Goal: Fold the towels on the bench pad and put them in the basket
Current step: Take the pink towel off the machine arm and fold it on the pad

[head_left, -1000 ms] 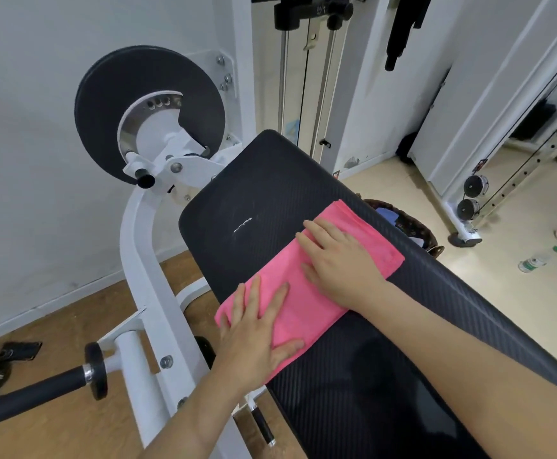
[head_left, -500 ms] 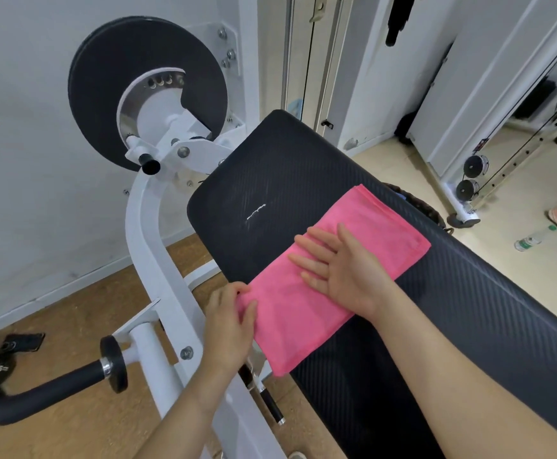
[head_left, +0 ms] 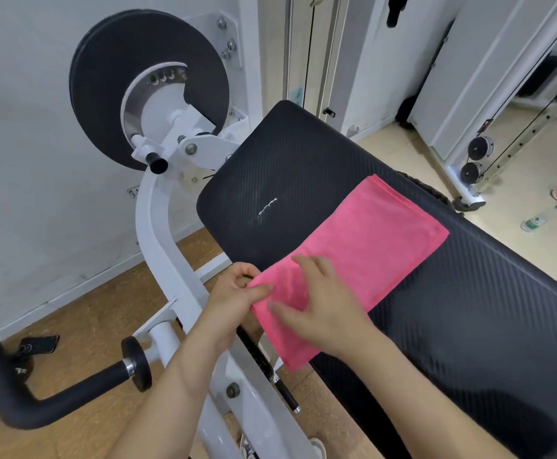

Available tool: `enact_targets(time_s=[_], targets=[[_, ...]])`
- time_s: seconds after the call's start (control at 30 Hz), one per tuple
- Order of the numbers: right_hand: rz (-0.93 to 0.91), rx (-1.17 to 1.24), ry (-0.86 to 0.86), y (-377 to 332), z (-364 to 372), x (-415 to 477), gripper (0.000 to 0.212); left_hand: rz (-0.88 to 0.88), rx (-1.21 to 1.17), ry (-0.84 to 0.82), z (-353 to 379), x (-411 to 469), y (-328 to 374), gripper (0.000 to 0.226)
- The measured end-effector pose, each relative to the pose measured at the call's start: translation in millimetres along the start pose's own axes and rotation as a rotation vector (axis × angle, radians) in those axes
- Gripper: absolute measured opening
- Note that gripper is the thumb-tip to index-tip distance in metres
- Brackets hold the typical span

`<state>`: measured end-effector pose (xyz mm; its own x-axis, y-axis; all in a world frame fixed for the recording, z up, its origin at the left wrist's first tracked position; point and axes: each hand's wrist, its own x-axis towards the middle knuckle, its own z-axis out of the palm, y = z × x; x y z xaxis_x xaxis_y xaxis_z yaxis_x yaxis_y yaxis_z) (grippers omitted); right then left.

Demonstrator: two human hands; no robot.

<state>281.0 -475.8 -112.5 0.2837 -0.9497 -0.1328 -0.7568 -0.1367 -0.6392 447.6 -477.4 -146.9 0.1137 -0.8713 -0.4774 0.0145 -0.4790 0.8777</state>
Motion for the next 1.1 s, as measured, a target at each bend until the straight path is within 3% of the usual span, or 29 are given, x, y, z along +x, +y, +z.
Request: enact_targets(time_s=[0.13, 0.2, 0.3, 0.37, 0.53, 0.7, 0.87, 1.0, 1.1], targets=[[0.017, -0.263, 0.059, -18, 37, -16, 0.071, -0.078, -0.338, -0.06, 7, -9, 28, 0.026], [0.034, -0.245, 0.157, -18, 46, -13, 0.054, -0.055, -0.379, -0.082, 8, -12, 35, 0.03], [0.084, -0.141, 0.159, -18, 34, -10, 0.026, 0.03, -0.321, -0.121, 2, -16, 38, 0.045], [0.111, -0.082, 0.13, -14, 24, -8, 0.027, 0.151, -0.113, -0.183, -6, -16, 33, 0.058], [0.052, -0.055, 0.071, -8, 8, -8, 0.018, 0.755, 0.939, -0.16, -14, 6, 9, 0.063], [-0.044, -0.044, -0.029, 1, -4, -14, 0.018, 0.997, 1.16, -0.228, -15, 20, 15, 0.033], [-0.12, -0.293, -0.094, 7, -19, -37, 0.032, 0.855, 1.236, -0.503, -21, 20, 19, 0.028], [-0.021, -0.123, 0.0, 17, -55, -38, 0.031, 0.549, 1.101, -0.613, -13, 26, 47, 0.013], [0.057, -0.022, 0.142, 25, -81, -25, 0.026, 0.49, 0.824, -0.535, 3, 32, 83, 0.008]])
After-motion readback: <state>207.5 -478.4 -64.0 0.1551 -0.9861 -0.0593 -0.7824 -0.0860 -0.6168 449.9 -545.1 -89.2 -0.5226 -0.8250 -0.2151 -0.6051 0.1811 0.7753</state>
